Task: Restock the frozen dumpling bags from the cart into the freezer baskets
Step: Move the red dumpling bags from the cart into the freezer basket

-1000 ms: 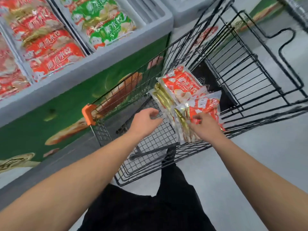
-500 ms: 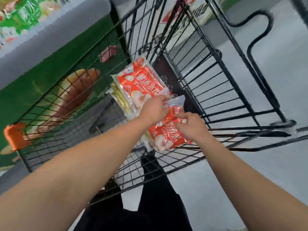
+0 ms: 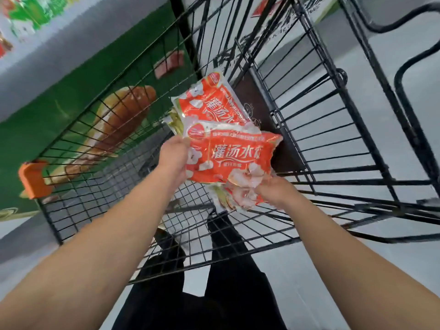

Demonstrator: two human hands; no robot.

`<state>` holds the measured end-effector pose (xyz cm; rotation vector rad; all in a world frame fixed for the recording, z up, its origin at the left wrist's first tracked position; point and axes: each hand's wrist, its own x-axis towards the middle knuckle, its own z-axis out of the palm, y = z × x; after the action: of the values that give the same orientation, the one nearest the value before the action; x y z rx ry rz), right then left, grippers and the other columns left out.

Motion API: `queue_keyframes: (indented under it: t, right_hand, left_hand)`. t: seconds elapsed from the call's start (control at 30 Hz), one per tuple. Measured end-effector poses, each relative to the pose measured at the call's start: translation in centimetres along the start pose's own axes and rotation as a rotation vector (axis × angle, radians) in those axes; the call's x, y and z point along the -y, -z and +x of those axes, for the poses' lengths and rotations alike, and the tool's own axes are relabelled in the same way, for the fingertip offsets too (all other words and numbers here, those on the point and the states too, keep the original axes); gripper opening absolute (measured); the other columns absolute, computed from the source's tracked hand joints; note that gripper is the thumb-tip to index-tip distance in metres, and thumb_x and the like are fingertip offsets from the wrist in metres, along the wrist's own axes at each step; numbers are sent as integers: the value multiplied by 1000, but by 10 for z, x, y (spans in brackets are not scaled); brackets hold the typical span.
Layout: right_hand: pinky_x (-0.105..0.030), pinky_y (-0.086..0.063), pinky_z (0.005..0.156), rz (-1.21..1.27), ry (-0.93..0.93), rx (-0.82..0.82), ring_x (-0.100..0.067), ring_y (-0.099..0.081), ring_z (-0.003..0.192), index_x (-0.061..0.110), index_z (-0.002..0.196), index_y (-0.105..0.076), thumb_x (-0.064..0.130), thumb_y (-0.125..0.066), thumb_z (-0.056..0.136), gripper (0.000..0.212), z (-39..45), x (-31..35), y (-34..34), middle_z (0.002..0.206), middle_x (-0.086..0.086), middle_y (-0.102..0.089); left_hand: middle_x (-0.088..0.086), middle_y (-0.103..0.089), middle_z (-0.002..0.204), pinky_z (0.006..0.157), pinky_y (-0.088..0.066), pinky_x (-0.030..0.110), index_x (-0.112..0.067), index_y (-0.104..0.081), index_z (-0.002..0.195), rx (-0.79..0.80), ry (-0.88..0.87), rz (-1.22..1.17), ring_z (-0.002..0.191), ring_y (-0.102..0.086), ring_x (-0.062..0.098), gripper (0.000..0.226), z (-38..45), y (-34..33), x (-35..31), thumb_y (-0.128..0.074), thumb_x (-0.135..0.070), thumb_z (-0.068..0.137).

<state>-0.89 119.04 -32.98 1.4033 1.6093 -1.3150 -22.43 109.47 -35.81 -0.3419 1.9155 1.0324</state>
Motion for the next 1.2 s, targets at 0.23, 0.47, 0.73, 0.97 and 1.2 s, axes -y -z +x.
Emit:
queue_keyframes:
  t: [0.23, 0.47, 0.73, 0.97, 1.2]
  right_hand:
    - [-37, -48, 92, 475, 13, -368, -26, -62, 106, 22, 116, -59, 39, -57, 92, 30, 29, 12, -14, 112, -1, -66]
    - [-31, -46, 89, 379, 209, -610, -17, -60, 100, 24, 118, -65, 32, -46, 98, 29, 35, 24, -14, 108, 4, -68]
    - [-58, -55, 88, 446, 118, -219, -34, -69, 92, 20, 69, -67, 23, -64, 65, 6, 33, 19, -15, 85, -9, -71]
    - [-34, -59, 60, 500, 186, -12, -18, -73, 73, 6, 100, -68, 2, -58, 90, 14, -43, 65, -68, 84, -5, -75]
    - [-54, -57, 86, 394, 383, -136, -30, -73, 84, 11, 74, -72, 41, -66, 81, 32, -136, 133, -166, 79, -5, -77]
  left_hand:
    - [20, -75, 98, 73, -60, 54, -1, -61, 110, 40, 219, -305, 87, -75, 34, 15, 4, 22, 25, -53, -7, 100]
    - [18, -66, 129, 87, -57, 55, 0, -61, 125, 209, 302, -487, 114, -66, 36, 34, 4, 40, 62, -47, -20, 101]
    - [20, -70, 96, 88, -56, 47, -2, -65, 100, 172, 141, -278, 77, -67, 28, 8, -11, 64, 68, -64, -2, 92]
    - [3, -68, 59, 60, -50, 28, -15, -54, 68, 103, -33, -190, 54, -63, 15, 29, -76, 160, 70, -65, -9, 94]
    - [4, -67, 62, 61, -46, 29, -13, -51, 72, 31, -230, -409, 60, -62, 19, 27, -175, 296, 111, -64, -11, 95]
